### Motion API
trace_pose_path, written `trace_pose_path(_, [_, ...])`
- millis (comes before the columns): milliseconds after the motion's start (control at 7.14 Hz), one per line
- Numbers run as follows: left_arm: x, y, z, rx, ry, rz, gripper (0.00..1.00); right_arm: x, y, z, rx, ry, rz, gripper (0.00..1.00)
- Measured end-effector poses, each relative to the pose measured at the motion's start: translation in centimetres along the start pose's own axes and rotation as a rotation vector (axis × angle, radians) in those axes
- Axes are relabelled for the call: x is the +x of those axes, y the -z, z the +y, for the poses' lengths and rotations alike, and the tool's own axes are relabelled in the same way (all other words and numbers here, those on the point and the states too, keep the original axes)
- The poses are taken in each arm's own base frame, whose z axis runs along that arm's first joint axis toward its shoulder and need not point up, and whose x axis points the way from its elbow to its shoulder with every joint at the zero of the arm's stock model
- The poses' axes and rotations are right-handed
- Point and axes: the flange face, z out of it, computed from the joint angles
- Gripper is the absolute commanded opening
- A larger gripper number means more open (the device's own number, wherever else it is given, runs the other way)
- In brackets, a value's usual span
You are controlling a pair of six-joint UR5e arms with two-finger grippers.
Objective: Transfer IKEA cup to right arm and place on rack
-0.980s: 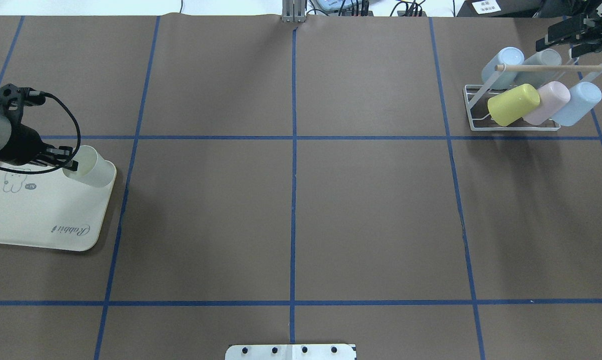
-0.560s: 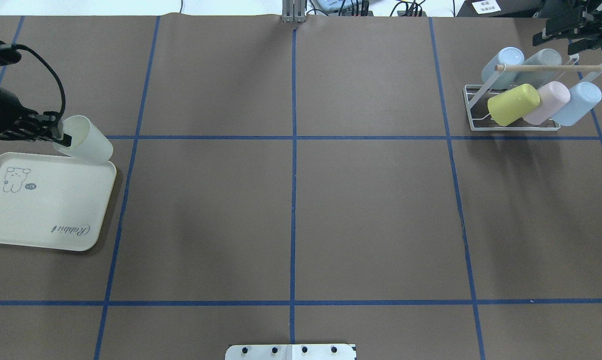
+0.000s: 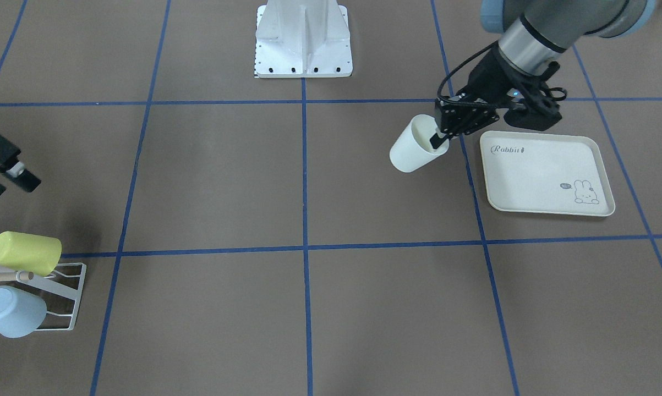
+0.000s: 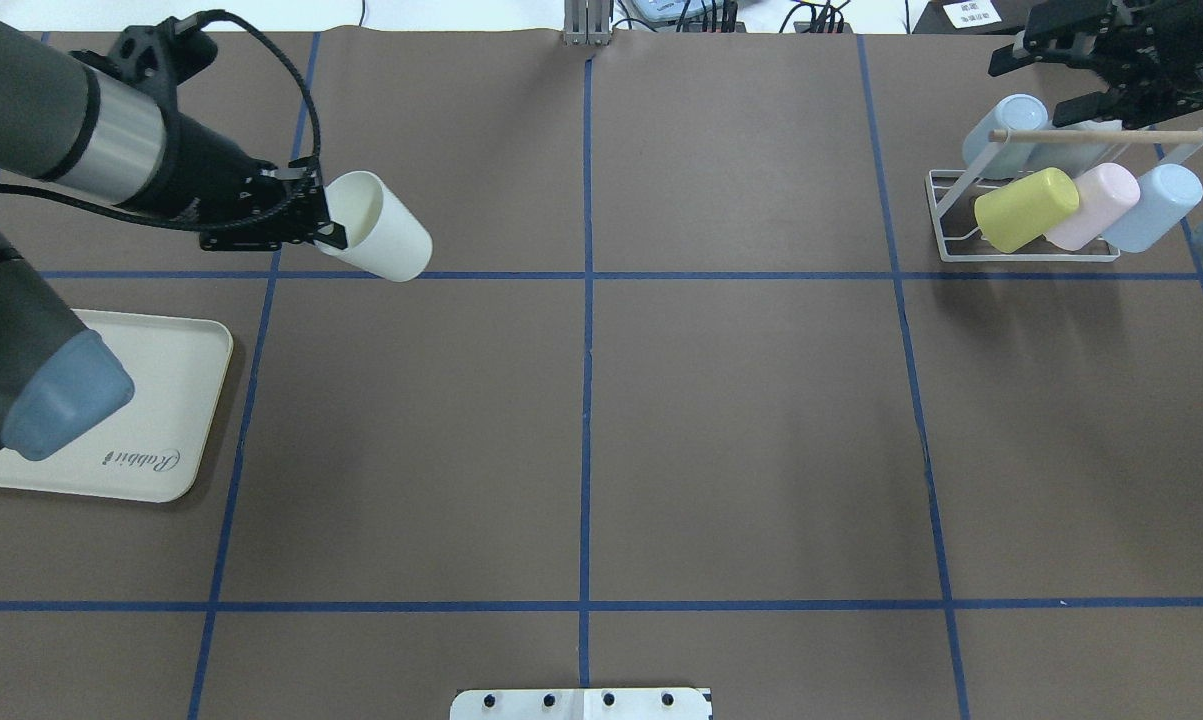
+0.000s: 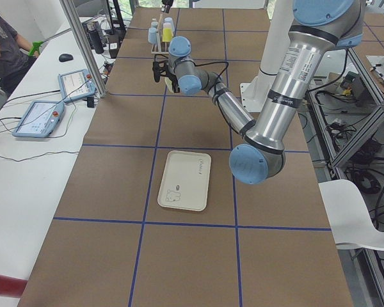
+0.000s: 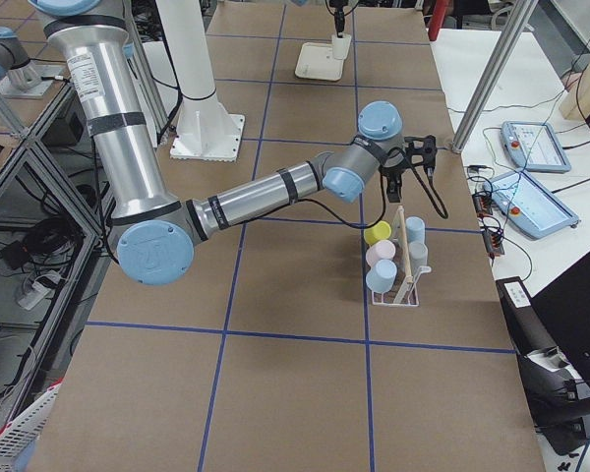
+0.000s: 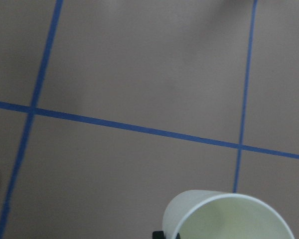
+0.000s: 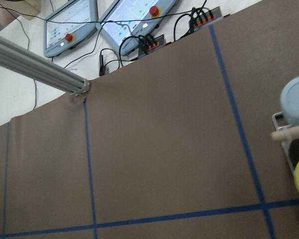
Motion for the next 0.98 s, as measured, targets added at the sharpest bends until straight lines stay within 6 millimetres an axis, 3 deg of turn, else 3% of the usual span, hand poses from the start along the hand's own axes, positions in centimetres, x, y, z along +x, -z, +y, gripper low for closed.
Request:
trace_pose_path(140, [2.3,-0.6,1.1,0.0,0.051,0.1,0.0,-2.2,0.1,2.5,-0.021,-0.027,-0.077,0.98])
trace_pose_path(420, [3.9,-1.3,2.8,-0.013,0.178,0.348,0.0,-4.5,0.5,6.1,-0.071,-0.071,-0.268,0.98])
trace_pose_path(700, [3.7,-3.3,5.6,-0.051,0.309,0.671,0.0,-6.1,0.1,9.7,-0.141,-0.042,-0.428,0.98])
trace_pose_path(980, [3.0,-4.7,8.5,-0.112,0.389,0.898,0.0,-8.3,-1.6,13.9,-0.175,-0.015,-0.597,0.98])
